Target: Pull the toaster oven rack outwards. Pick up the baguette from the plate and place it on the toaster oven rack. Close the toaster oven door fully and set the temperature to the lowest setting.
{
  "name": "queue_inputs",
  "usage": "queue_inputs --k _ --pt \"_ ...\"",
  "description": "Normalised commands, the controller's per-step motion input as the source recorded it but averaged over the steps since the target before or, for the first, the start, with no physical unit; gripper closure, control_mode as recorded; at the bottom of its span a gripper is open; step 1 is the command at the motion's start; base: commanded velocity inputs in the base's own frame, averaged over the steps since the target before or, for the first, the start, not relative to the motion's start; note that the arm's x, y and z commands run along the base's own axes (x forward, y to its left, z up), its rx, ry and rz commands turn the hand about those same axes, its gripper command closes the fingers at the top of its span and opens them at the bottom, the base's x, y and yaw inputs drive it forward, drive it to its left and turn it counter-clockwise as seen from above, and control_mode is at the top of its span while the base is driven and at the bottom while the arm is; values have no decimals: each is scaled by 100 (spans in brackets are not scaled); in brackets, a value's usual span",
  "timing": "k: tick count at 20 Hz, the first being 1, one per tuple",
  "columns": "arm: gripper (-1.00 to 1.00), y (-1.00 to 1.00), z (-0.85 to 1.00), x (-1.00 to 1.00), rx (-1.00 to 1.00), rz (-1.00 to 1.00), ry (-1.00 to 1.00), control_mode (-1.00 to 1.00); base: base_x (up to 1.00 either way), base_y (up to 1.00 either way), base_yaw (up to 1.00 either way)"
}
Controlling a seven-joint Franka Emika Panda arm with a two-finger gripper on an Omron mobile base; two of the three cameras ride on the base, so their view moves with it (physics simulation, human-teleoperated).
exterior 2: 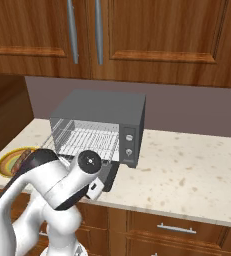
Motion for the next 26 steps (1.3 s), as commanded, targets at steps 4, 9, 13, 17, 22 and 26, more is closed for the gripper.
queue_inputs --k 4,9,13,17,22,26 --pt "-100 100 62 9 -14 3 11 -100 0 0 0" --pt "-100 100 14 3 -18 6 14 -100 0 0 0" --pt "-100 100 0 4 -14 4 0 -100 0 0 0" --pt "-100 100 0 38 -8 0 1 -100 0 0 0" --pt "-100 100 0 64 -7 0 0 -100 0 0 0" --pt "-100 90 0 75 -17 -1 8 -100 0 0 0"
